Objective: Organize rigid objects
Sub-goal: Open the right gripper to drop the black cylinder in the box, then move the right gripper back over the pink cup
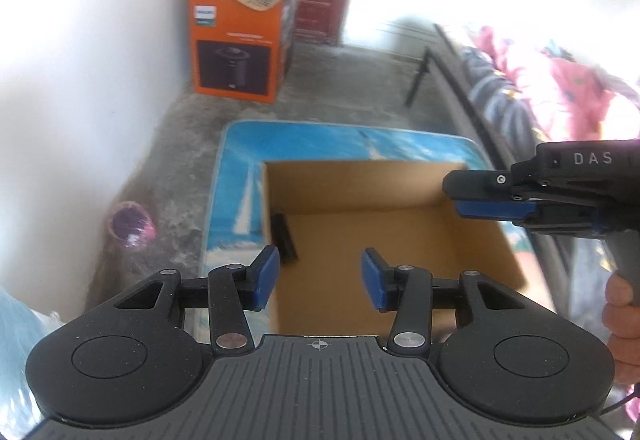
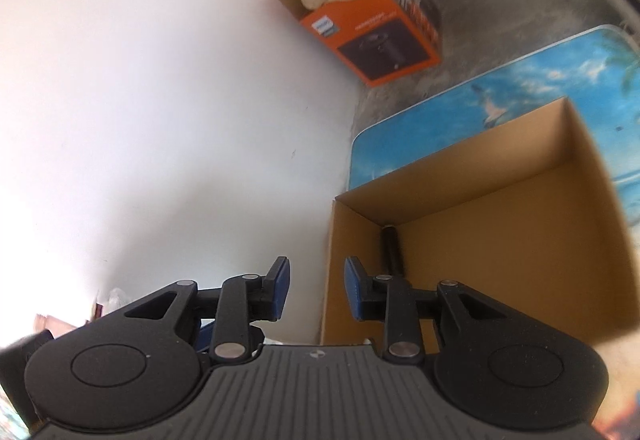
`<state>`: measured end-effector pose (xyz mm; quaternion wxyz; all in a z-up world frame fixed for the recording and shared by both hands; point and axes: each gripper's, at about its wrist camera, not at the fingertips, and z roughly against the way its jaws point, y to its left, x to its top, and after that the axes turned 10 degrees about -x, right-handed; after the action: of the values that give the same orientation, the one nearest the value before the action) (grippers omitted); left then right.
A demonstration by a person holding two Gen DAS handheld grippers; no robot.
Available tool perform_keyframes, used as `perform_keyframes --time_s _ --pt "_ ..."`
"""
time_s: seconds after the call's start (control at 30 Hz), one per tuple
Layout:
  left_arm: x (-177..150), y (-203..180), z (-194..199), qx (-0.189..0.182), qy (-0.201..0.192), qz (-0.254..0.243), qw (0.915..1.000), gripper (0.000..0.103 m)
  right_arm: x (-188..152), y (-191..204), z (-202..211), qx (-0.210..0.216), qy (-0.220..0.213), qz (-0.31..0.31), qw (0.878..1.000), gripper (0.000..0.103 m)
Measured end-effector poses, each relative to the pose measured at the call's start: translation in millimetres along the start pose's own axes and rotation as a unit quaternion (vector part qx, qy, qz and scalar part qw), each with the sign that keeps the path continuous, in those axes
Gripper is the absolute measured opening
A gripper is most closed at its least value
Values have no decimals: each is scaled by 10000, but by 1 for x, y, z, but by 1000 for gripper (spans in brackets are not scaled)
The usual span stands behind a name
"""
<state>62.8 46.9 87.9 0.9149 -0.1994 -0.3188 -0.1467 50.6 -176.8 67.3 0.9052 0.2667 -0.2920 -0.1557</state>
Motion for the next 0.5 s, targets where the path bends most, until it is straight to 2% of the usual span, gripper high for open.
perform_keyframes --time_s 0.03,0.07,0.13,0.2,0.27,0.37,0.5 --pt "-5 -4 1 -103 56 -36 9999 46 -8 -2 10 -105 -62 -10 9999 47" --pt "-10 -10 3 -181 120 -86 9997 47 -17 -7 20 -217 -119 -48 9997 49" --pt "-24 -24 1 -411 307 -219 9984 47 -34 -19 37 -444 -127 -214 9987 50" --pt "-40 -38 -4 -654 541 -357 9958 48 -54 -39 35 -682 -23 -488 9965 50" --pt "-59 -53 -13 -928 836 -552 9906 52 -75 -60 34 -956 149 -793 9921 50" --pt "-88 -75 -40 -1125 1312 -859 9812 52 -103 -95 24 -1360 432 -1302 9812 50" --pt "-121 -97 -81 -1144 1849 -1277 9677 52 -141 -137 25 -1491 786 -2045 9642 50"
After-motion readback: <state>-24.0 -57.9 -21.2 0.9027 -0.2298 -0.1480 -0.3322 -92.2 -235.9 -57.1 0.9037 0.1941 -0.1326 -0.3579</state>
